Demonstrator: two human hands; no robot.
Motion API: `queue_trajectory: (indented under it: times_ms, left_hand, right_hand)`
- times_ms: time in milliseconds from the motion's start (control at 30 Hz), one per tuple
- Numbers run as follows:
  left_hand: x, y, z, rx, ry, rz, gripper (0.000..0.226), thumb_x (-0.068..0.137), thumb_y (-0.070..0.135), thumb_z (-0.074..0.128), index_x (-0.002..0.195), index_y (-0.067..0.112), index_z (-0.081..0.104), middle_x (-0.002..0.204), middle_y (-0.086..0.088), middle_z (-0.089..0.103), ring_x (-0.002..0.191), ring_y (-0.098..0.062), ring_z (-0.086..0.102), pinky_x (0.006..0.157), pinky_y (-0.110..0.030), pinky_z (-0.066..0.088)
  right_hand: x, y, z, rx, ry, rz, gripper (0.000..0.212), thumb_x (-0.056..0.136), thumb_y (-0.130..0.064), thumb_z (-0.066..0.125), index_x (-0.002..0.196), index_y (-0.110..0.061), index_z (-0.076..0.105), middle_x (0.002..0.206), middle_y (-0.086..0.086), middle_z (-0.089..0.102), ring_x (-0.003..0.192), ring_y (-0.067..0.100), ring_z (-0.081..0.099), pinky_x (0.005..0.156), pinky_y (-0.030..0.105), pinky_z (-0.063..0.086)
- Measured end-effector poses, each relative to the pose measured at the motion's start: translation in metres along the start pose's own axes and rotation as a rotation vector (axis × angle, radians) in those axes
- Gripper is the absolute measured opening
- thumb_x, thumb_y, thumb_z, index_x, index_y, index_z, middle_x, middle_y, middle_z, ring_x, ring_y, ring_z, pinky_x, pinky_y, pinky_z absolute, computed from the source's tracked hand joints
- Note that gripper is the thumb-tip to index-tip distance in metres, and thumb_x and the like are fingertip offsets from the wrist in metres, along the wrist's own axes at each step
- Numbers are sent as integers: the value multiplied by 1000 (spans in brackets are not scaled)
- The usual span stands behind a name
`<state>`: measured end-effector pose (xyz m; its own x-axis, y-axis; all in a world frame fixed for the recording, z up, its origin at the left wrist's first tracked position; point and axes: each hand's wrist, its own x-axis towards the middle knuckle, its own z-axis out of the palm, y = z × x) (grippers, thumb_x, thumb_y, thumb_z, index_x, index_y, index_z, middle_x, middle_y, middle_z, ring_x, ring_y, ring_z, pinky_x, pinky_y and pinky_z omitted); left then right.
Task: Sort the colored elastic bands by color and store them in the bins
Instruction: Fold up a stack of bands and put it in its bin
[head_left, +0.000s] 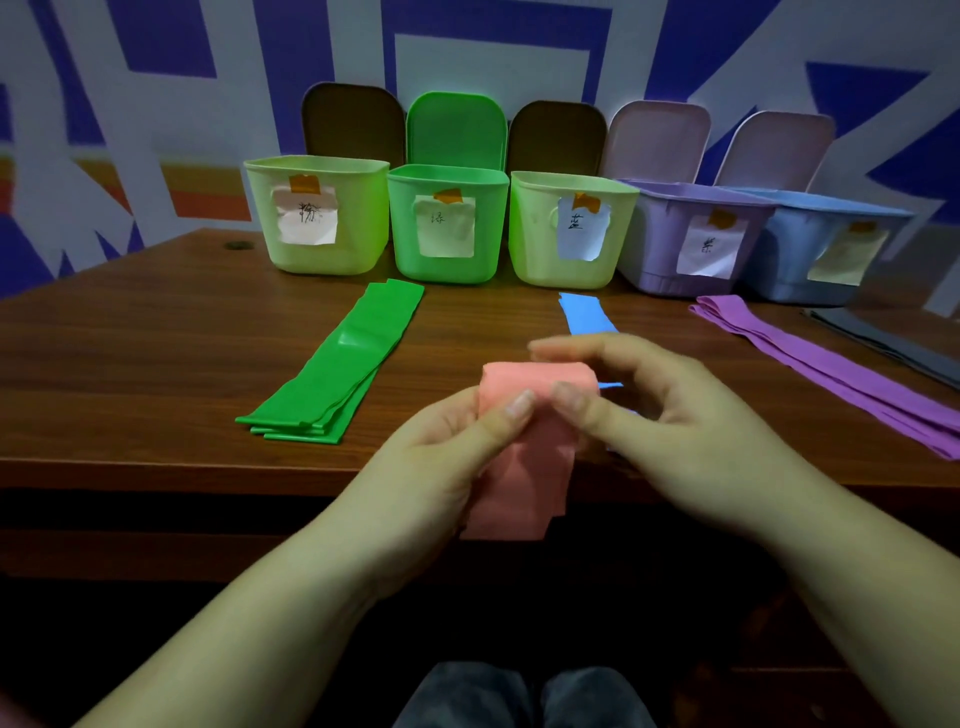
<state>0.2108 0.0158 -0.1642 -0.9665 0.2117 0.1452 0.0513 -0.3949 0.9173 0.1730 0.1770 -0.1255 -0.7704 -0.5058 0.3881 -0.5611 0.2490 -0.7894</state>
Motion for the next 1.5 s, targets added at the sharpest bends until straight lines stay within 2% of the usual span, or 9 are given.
queue_trajectory:
  times_ms: [167, 233, 367, 667, 933, 1033, 1133, 1300, 1500]
  left_hand:
    - [5, 11, 4, -249, 39, -149, 48, 66, 28, 70, 106, 1, 69, 106, -19, 67, 93, -27, 64, 93, -43, 49]
    - [14, 8, 7, -131, 130, -153, 48, 83, 26, 61, 120, -5, 60, 118, -21, 62, 107, -30, 58, 91, -28, 50]
    - [10, -7, 11, -126, 124, 42, 28, 82, 33, 61, 97, 12, 74, 99, -14, 70, 87, -21, 65, 84, -30, 53]
    - [2, -20, 0, 213, 152, 244, 32, 77, 25, 55, 109, 19, 59, 102, 7, 71, 97, -4, 62, 81, -16, 48]
    - [18, 49, -9, 404, -107, 196, 45, 60, 13, 76, 104, 14, 66, 102, -3, 72, 97, -13, 65, 87, -28, 53]
    - [23, 61, 3, 314, -189, 165, 28, 67, 6, 70, 94, 13, 70, 87, -6, 73, 79, -15, 69, 71, -23, 54]
    - [20, 62, 18, 193, -101, 146, 4, 72, 13, 69, 74, 12, 73, 67, -11, 69, 60, -17, 66, 56, -23, 53]
    - [14, 55, 39, 177, 59, 316, 11, 79, 19, 60, 83, 10, 66, 64, -2, 70, 60, -8, 67, 62, -21, 56]
    - [0, 45, 42, 164, 123, 365, 12, 87, 15, 56, 98, 11, 61, 81, -6, 72, 68, -12, 69, 56, -21, 53]
  right_hand:
    - [-2, -2, 3, -192, 82, -123, 27, 79, -34, 63, 105, -31, 65, 103, -22, 67, 100, -8, 59, 85, 4, 39]
    - [-2, -2, 7, -207, 115, -143, 27, 78, -33, 64, 106, -31, 65, 103, -21, 67, 99, -6, 59, 85, 5, 39]
    - [0, -1, 11, -153, 171, -109, 26, 78, -37, 62, 102, -30, 67, 101, -16, 69, 97, -1, 61, 84, 8, 42]
    - [5, -3, 7, 132, 85, -79, 24, 78, -27, 61, 99, -18, 68, 97, -6, 73, 90, 3, 66, 80, 12, 47]
    - [18, -34, -16, 112, -30, -111, 16, 78, -27, 62, 92, -24, 67, 94, -4, 73, 89, 6, 65, 83, 17, 51]
    - [25, -51, -20, 137, -30, -103, 26, 78, -30, 64, 99, -16, 66, 93, 8, 71, 85, 13, 63, 78, 26, 53]
    - [26, -67, -18, 165, -15, -121, 28, 75, -27, 59, 99, -15, 66, 84, -5, 70, 79, 4, 63, 70, 16, 51]
    - [21, -81, -12, 121, 55, -125, 29, 72, -33, 58, 97, -19, 66, 102, 19, 67, 95, 51, 56, 81, 63, 47]
    - [18, -88, -16, 87, 95, -118, 28, 71, -34, 60, 95, -22, 67, 105, 11, 69, 95, 25, 65, 78, 34, 55]
